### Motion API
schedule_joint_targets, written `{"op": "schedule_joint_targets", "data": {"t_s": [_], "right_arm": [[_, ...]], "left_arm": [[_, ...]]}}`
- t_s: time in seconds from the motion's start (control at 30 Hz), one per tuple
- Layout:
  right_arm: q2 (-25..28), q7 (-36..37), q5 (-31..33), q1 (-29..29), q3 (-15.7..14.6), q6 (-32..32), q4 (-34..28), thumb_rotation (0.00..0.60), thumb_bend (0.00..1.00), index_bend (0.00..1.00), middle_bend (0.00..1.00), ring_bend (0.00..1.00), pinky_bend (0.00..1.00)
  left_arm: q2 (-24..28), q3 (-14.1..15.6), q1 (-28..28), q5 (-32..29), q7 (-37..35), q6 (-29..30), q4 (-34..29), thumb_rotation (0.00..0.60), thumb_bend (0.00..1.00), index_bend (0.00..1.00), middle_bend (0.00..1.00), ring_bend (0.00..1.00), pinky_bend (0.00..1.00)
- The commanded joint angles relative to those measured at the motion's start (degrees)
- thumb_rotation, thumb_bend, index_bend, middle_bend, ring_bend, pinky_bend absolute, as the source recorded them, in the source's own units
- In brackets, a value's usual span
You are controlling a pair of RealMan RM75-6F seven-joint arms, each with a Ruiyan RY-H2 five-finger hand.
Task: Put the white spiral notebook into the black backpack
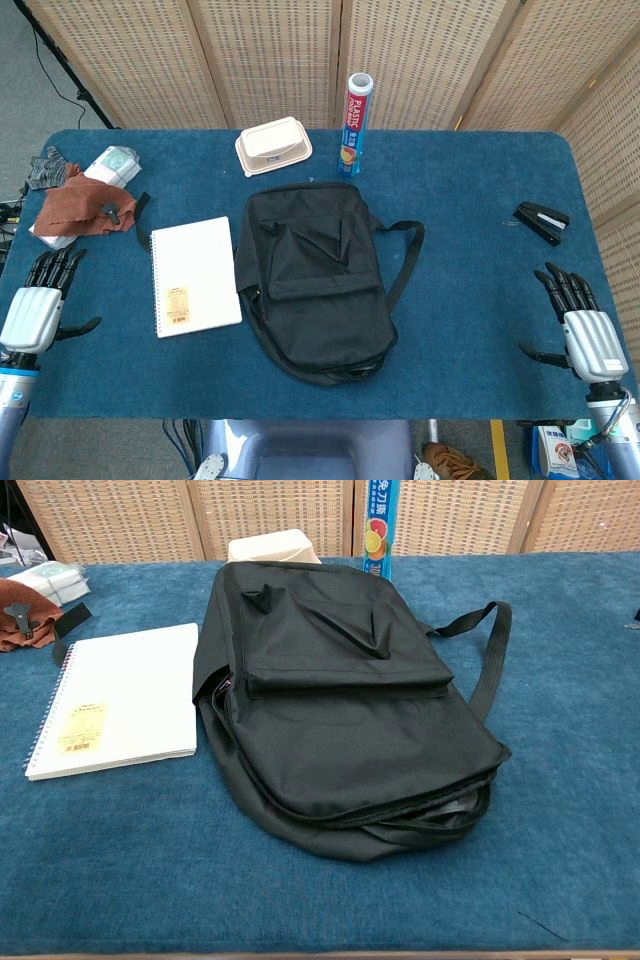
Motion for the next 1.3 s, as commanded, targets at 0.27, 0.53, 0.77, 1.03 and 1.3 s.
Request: {"op": "schedule_joint_targets", "data": {"t_s": [0.27,0.53,0.77,1.03,1.3], "right_arm": [[0.1,0.2,0.1,0.0,0.1,0.0,0.0,0.600,0.00,0.00,0.00,0.00,0.00],[-0.1,-0.1,0.7,0.1,0.1,-0.6,0.4,0.600,0.00,0.00,0.00,0.00,0.00],[-0.7,-1.0,1.4,0.3,0.3,-1.3,0.6,0.600,0.00,0.00,0.00,0.00,0.00],[-1.0,-1.2,1.7,0.5,0.3,-1.7,0.8,0.600,0.00,0.00,0.00,0.00,0.00],[-0.8,-0.7,1.9,0.4,0.4,-1.7,1.0,0.600,0.00,0.00,0.00,0.00,0.00]], "left_arm": [[-0.8,0.7,-0.7,1.2,-0.4,-1.5,2.5,0.600,0.00,0.00,0.00,0.00,0.00],[-3.5,5.4,-4.5,10.3,-4.4,-3.6,14.8,0.600,0.00,0.00,0.00,0.00,0.00],[-8.8,7.7,-7.7,15.8,-4.0,-2.5,27.1,0.600,0.00,0.00,0.00,0.00,0.00],[-13.9,9.1,-10.0,18.8,-1.1,-1.0,34.2,0.600,0.00,0.00,0.00,0.00,0.00],[-17.8,9.8,-11.2,19.6,-0.3,-0.1,38.5,0.600,0.00,0.00,0.00,0.00,0.00]]}}
